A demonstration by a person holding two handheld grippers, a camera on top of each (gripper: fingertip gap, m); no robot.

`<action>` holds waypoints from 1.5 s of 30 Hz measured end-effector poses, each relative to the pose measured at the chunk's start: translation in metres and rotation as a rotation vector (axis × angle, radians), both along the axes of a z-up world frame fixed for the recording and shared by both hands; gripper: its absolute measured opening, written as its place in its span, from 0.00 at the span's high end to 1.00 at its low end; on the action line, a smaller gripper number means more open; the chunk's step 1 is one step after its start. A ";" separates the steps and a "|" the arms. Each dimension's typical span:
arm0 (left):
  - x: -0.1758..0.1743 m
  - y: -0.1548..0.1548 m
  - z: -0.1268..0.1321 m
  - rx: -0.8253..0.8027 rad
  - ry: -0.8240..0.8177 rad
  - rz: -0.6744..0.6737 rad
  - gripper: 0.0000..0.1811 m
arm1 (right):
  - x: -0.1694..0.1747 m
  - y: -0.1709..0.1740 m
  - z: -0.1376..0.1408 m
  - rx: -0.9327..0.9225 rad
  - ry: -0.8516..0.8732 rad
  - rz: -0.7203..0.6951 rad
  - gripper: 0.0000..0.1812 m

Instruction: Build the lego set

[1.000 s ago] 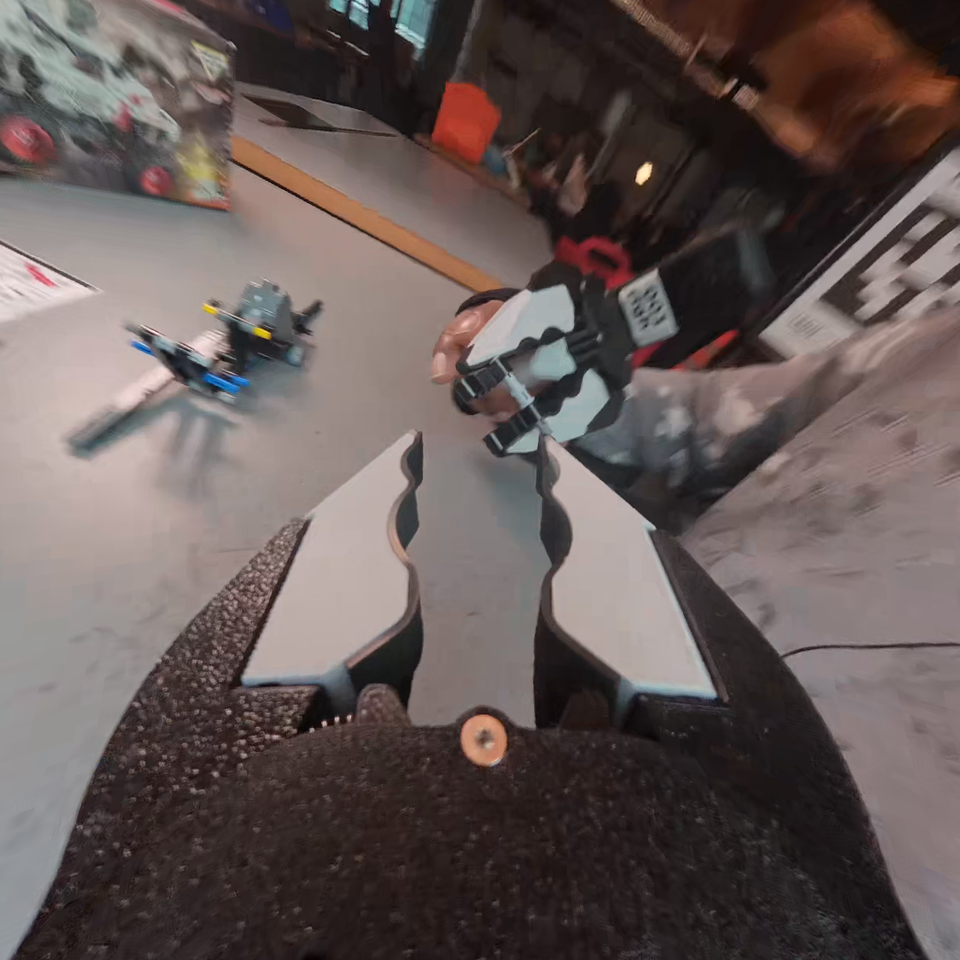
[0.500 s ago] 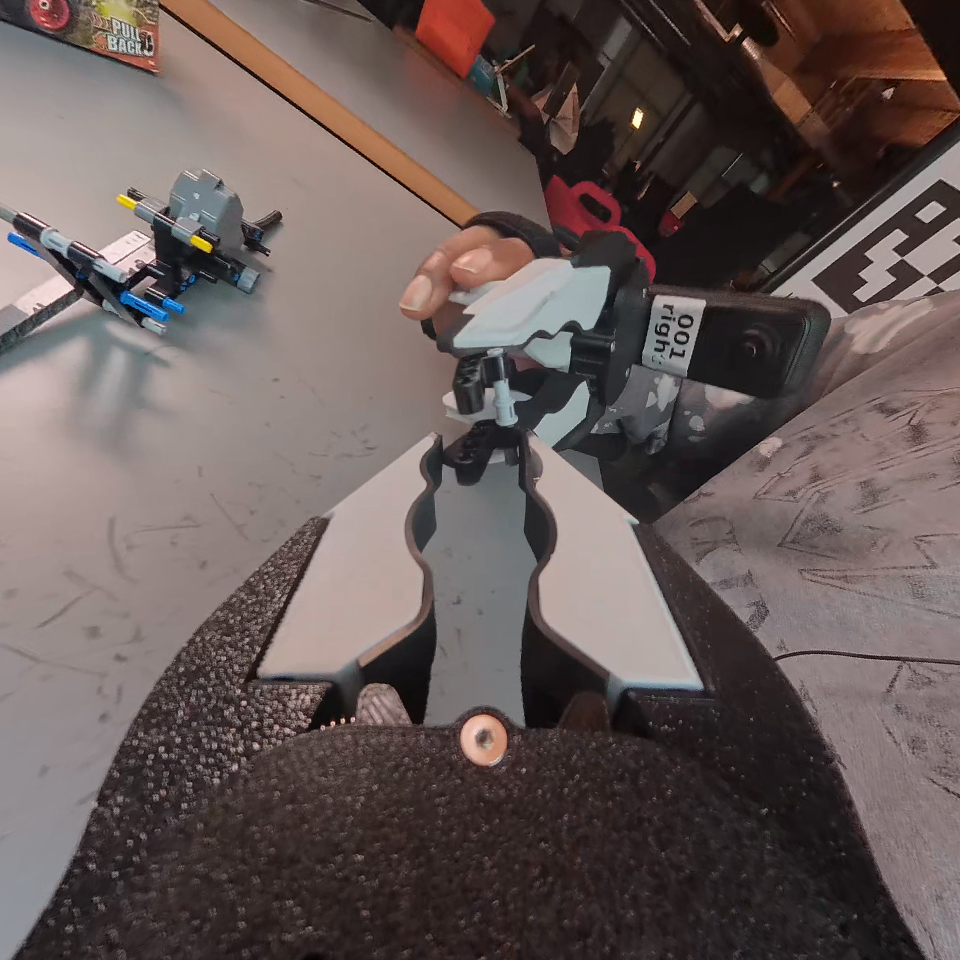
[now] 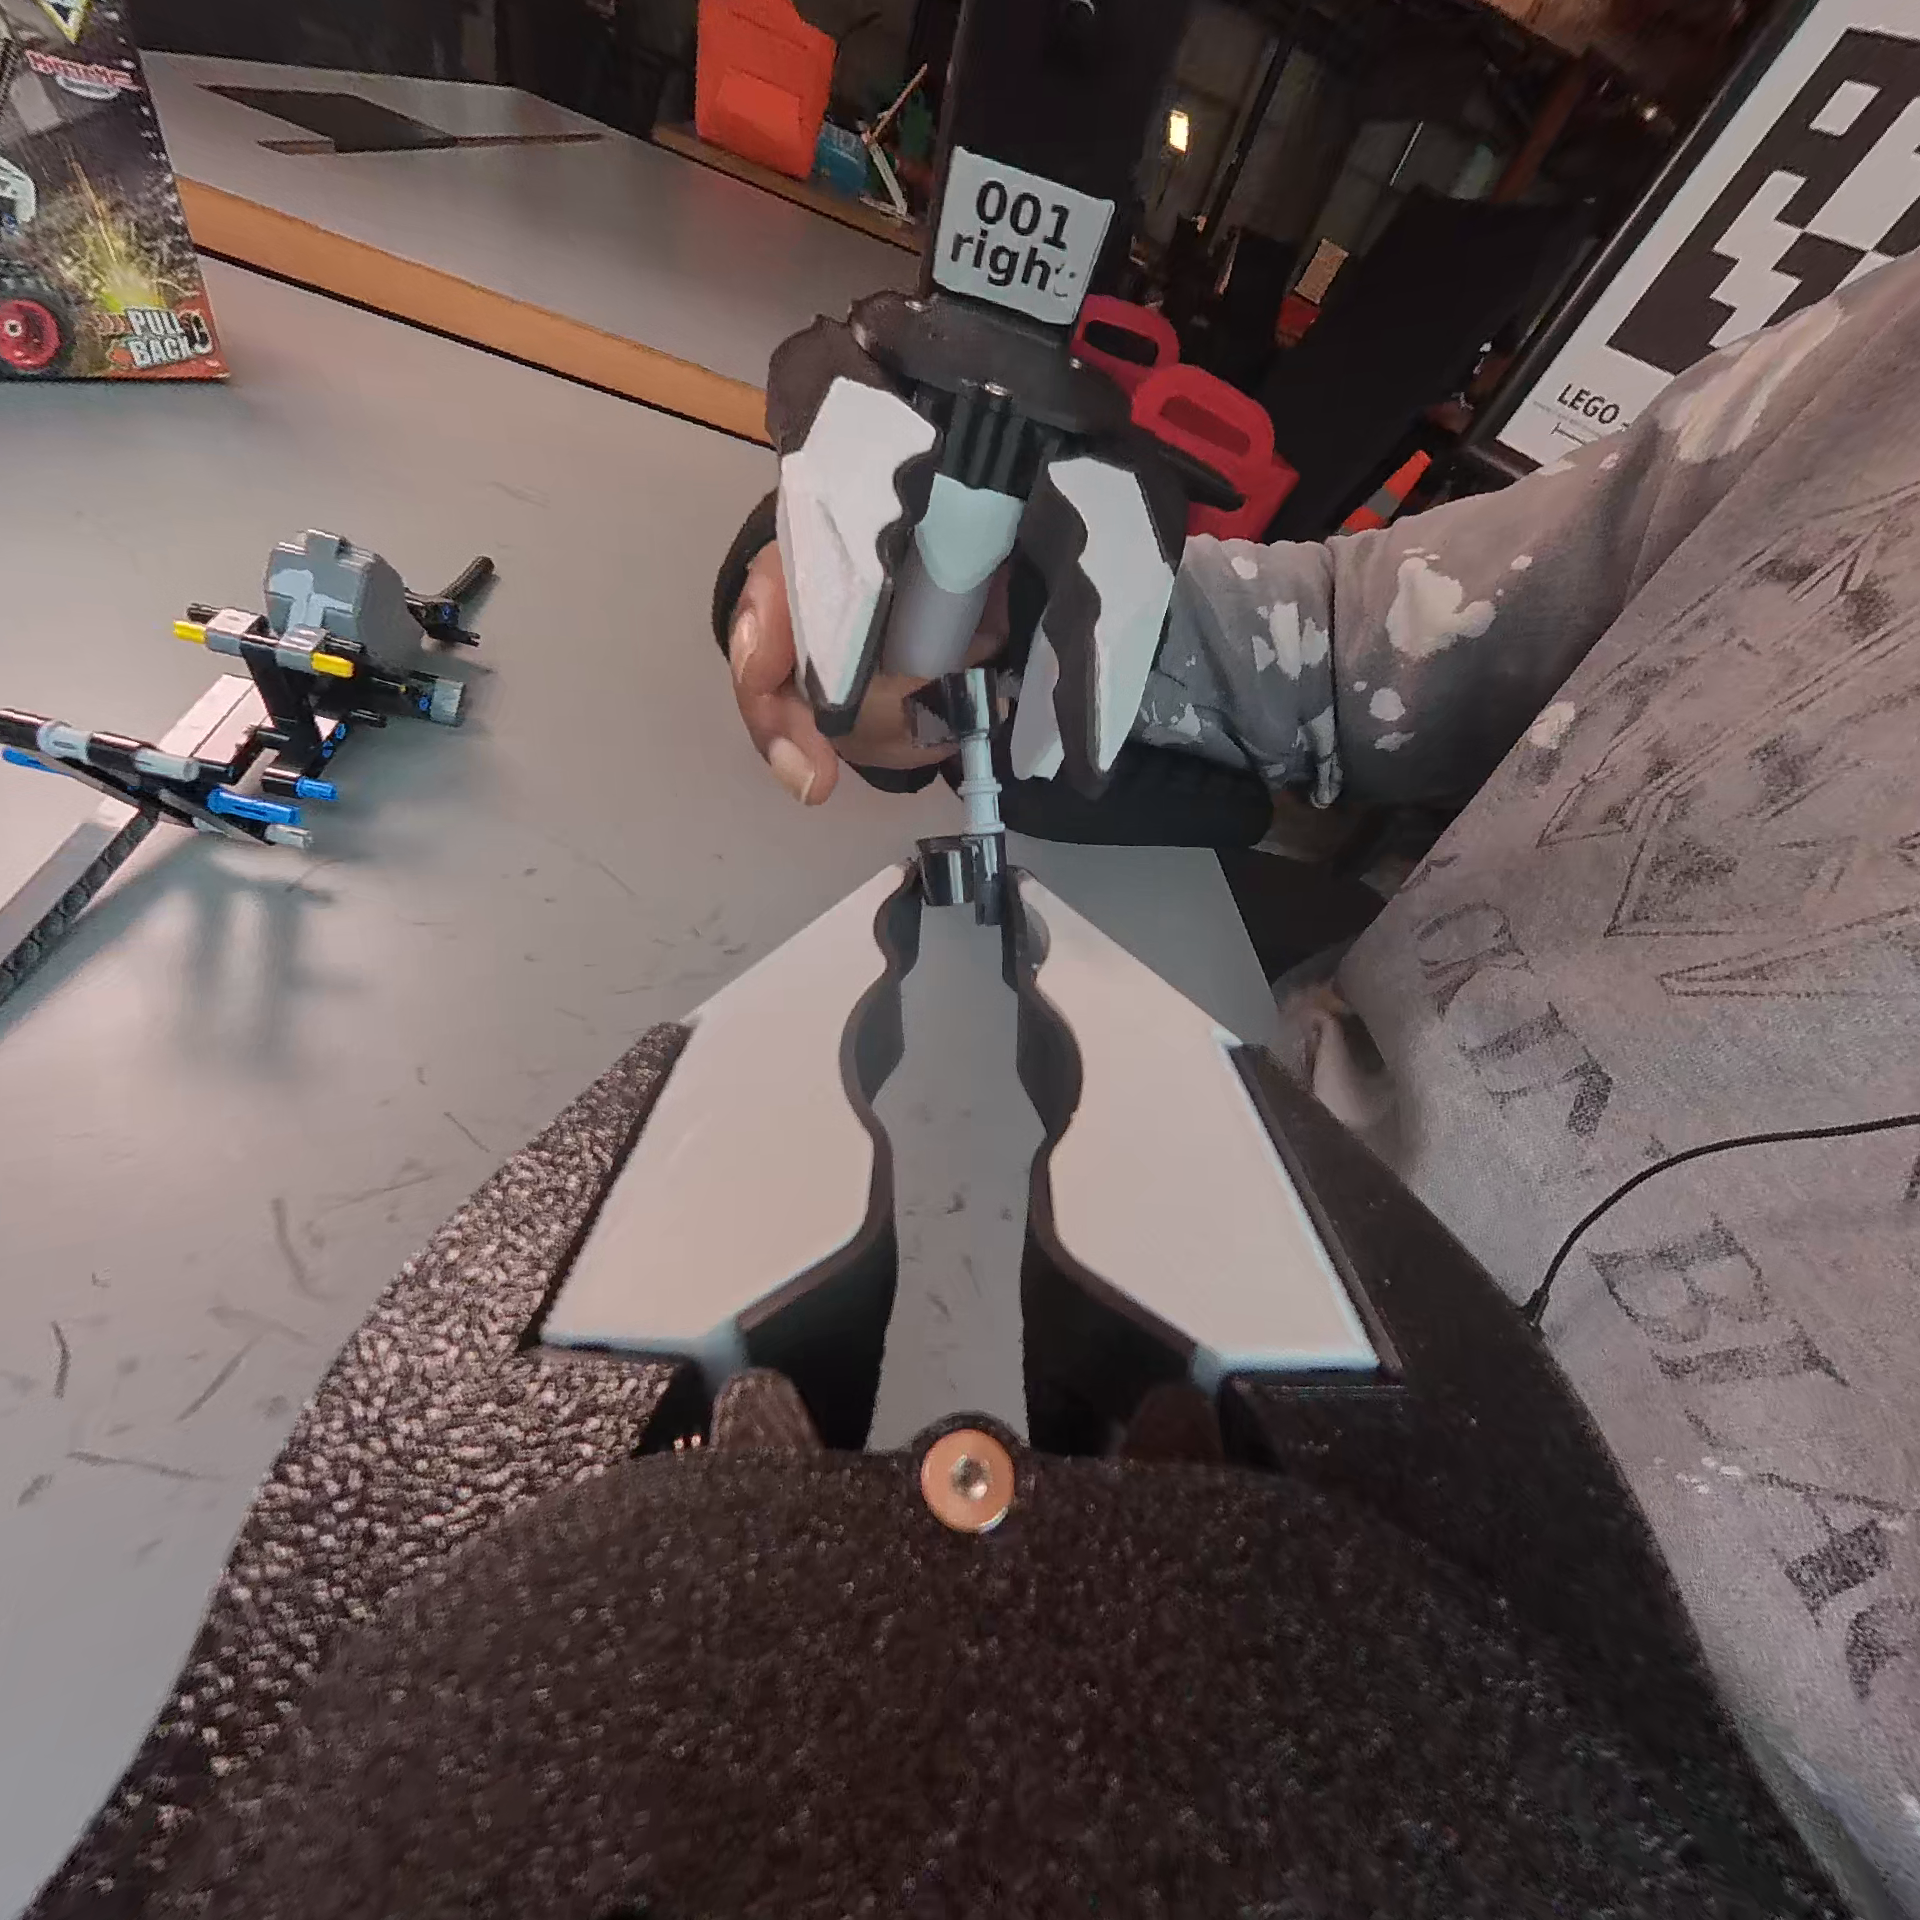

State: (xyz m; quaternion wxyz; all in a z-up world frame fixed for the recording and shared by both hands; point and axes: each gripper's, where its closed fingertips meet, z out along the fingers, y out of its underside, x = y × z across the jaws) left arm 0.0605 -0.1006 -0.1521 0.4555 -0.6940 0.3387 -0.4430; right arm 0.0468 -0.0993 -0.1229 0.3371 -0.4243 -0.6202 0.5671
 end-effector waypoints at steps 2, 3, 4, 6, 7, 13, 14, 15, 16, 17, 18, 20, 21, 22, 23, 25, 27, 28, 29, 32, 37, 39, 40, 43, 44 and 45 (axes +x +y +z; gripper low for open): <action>0.003 -0.001 0.000 0.002 -0.004 -0.009 0.91 | -0.003 -0.001 0.002 -0.026 -0.001 -0.003 0.89; 0.002 0.000 0.000 -0.005 0.001 -0.004 0.90 | -0.004 0.002 0.002 -0.025 0.001 -0.020 0.91; 0.001 0.002 -0.001 -0.012 0.009 0.011 0.90 | -0.003 0.005 -0.001 -0.020 -0.026 -0.030 0.91; -0.005 0.006 -0.009 -0.024 0.064 0.042 0.88 | 0.000 0.013 -0.015 0.064 -0.121 -0.062 0.91; -0.010 0.009 -0.014 -0.017 0.108 0.071 0.85 | 0.002 0.017 -0.024 0.136 -0.165 -0.082 0.91; -0.011 0.005 -0.057 -0.022 0.380 0.057 0.89 | 0.004 0.006 -0.066 0.303 -0.315 -0.060 0.91; -0.010 0.004 -0.064 -0.021 0.426 0.051 0.89 | 0.003 0.006 -0.071 0.333 -0.326 -0.058 0.91; -0.009 0.006 -0.070 -0.008 0.463 0.060 0.92 | 0.004 0.004 -0.076 0.355 -0.338 -0.047 0.91; -0.009 0.007 -0.075 0.000 0.495 0.065 0.94 | 0.004 0.003 -0.080 0.364 -0.345 -0.045 0.91; -0.009 0.007 -0.079 -0.002 0.522 0.062 0.94 | 0.005 0.003 -0.085 0.368 -0.356 -0.046 0.91; -0.008 0.006 -0.084 -0.009 0.546 0.057 0.94 | 0.005 0.003 -0.090 0.371 -0.374 -0.047 0.91; -0.008 0.005 -0.093 -0.012 0.595 0.045 0.95 | 0.006 0.003 -0.098 0.376 -0.394 -0.054 0.91; -0.007 0.004 -0.093 -0.002 0.602 0.038 0.95 | 0.007 0.001 -0.097 0.364 -0.392 -0.047 0.91; -0.006 0.002 -0.093 0.004 0.607 0.029 0.95 | 0.008 0.001 -0.098 0.359 -0.398 -0.042 0.91; -0.005 0.002 -0.093 0.001 0.605 0.022 0.95 | 0.009 0.000 -0.098 0.352 -0.400 -0.028 0.91; -0.003 0.000 -0.094 -0.001 0.606 0.005 0.96 | 0.010 -0.003 -0.096 0.331 -0.396 0.002 0.90; -0.002 0.000 -0.094 0.007 0.611 -0.008 0.96 | 0.010 -0.002 -0.096 0.331 -0.411 0.024 0.89; -0.001 -0.001 -0.094 0.006 0.610 -0.016 0.96 | 0.011 -0.003 -0.096 0.326 -0.411 0.039 0.89; 0.000 -0.001 -0.094 0.006 0.610 -0.020 0.96 | 0.011 -0.005 -0.095 0.305 -0.413 0.056 0.91; 0.000 -0.001 -0.094 0.003 0.609 -0.017 0.96 | 0.012 -0.004 -0.096 0.289 -0.428 0.047 0.92; -0.001 -0.001 -0.094 -0.017 0.603 0.019 0.95 | 0.010 -0.001 -0.097 0.202 -0.475 -0.095 0.91; -0.001 -0.001 -0.094 -0.022 0.602 0.028 0.96 | 0.011 -0.001 -0.098 0.186 -0.473 -0.134 0.91; -0.001 -0.001 -0.094 -0.026 0.599 0.029 0.96 | 0.011 0.000 -0.099 0.199 -0.479 -0.149 0.91; -0.002 -0.001 -0.094 -0.034 0.593 0.023 0.95 | 0.012 0.000 -0.100 0.274 -0.496 -0.171 0.91; -0.002 -0.001 -0.094 -0.032 0.595 0.024 0.95 | 0.012 0.000 -0.101 0.276 -0.500 -0.175 0.91; -0.002 -0.001 -0.094 -0.029 0.597 0.023 0.95 | 0.012 0.000 -0.101 0.271 -0.500 -0.175 0.91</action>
